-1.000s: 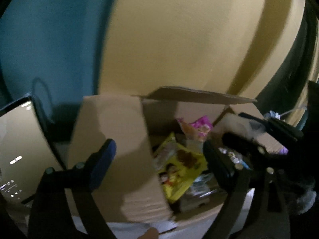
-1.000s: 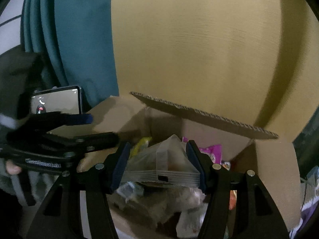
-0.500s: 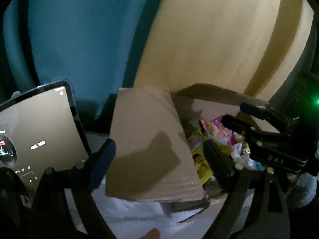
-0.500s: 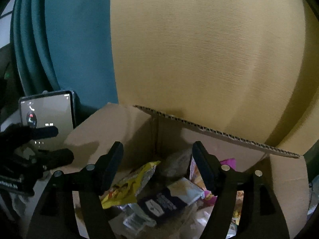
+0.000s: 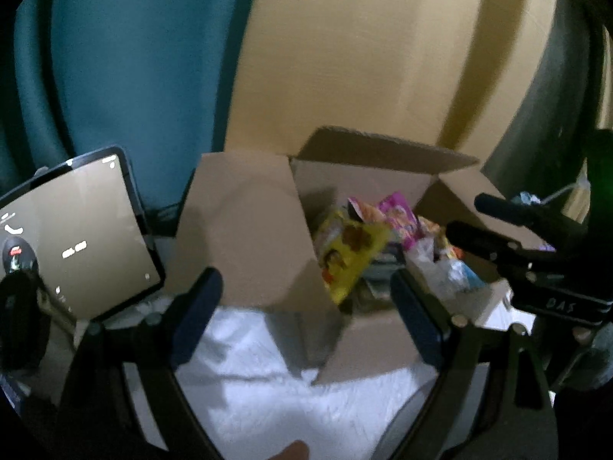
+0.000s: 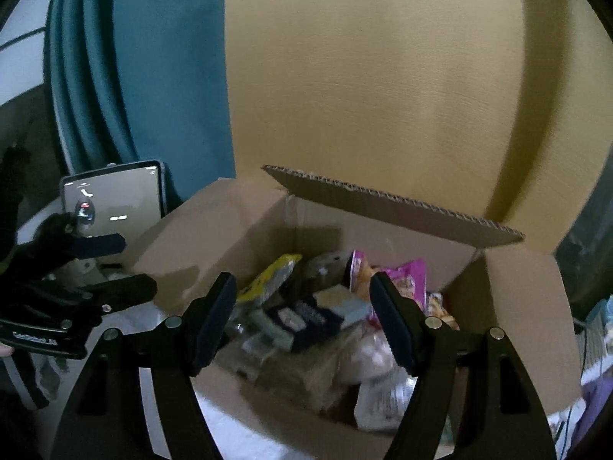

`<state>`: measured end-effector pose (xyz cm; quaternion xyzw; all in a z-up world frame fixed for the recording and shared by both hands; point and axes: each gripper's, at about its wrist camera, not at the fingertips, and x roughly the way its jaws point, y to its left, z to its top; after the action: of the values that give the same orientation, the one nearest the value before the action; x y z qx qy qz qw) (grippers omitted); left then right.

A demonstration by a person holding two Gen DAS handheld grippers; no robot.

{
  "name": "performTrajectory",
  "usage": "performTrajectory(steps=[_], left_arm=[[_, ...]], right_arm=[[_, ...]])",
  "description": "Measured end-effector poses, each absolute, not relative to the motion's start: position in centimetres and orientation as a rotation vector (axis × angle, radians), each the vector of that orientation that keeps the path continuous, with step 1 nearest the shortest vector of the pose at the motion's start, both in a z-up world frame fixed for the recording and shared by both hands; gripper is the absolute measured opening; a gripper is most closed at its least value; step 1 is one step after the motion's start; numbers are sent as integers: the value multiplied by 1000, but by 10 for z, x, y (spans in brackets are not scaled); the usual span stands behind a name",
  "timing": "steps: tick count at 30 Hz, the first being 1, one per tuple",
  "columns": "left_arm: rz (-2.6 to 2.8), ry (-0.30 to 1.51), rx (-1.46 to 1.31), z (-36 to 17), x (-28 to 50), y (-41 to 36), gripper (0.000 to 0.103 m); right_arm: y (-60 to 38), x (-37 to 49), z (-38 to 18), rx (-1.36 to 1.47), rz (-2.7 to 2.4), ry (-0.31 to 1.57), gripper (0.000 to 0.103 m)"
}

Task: Organize snacks
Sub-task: 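Place both held bags into the cardboard box and open both tools, then grasp the clear wrapped packet on the grey tray with the right tool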

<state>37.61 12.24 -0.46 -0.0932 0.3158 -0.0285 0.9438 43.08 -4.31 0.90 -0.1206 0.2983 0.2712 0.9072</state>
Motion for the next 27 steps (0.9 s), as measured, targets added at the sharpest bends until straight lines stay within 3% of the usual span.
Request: performTrajectory(steps=[15, 27], left_arm=[[-88, 646, -184, -29, 251, 78, 90], [-55, 708, -230, -83, 163, 56, 90]], right_arm=[[-98, 305, -13, -241, 547, 671, 75], [-117, 209, -90, -278, 663, 821, 75]])
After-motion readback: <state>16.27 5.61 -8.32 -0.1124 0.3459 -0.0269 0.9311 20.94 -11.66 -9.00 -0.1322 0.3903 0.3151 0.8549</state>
